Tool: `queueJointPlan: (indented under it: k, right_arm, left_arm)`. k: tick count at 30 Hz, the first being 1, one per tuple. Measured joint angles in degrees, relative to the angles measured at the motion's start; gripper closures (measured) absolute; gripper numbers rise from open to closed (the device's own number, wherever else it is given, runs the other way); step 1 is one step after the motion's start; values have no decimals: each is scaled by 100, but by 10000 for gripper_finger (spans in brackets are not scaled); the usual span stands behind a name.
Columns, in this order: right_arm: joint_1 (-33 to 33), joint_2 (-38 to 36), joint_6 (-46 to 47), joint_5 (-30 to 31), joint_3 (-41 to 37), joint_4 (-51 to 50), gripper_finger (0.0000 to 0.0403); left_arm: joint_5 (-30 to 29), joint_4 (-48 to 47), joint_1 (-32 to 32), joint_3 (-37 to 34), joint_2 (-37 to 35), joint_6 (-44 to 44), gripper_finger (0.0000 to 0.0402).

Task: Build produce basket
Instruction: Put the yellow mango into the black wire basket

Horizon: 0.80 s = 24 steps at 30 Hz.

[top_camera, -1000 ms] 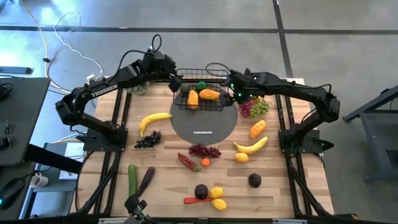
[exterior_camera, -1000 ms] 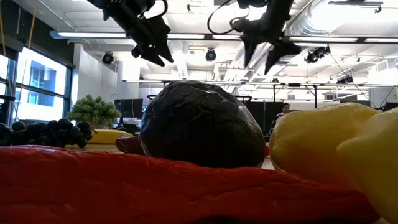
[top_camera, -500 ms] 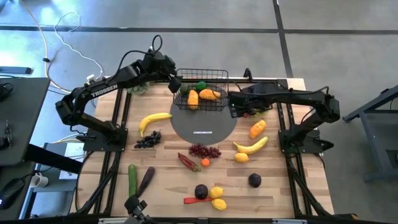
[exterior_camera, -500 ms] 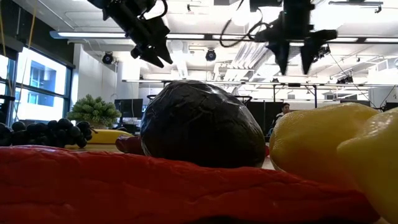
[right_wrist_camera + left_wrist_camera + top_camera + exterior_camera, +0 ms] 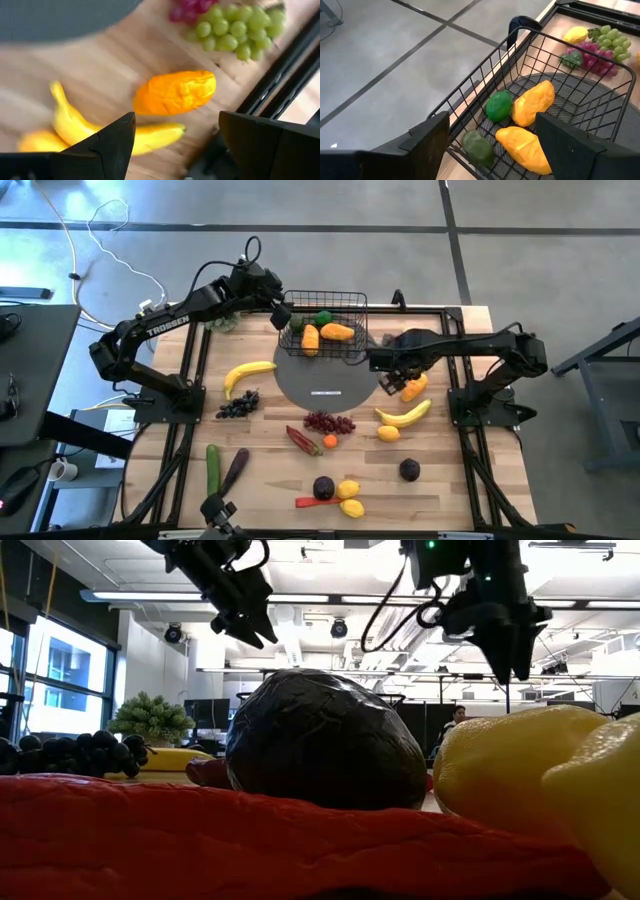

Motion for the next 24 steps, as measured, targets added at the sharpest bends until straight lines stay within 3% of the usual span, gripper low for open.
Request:
queueJointPlan:
  k: [15,19,24]
  right_arm:
    - [0,0,-5509,-121,-538,-16,135]
    - [0,0,-6226,-6,-887,119,135]
    - [0,2,-6382,390,-1249,443,135]
  left_arm:
    - [1,-36,0,0,2,39,117]
    - [-1,-103,0,0,4,38,117]
    - [-25,-190,0,0,4,-3,117]
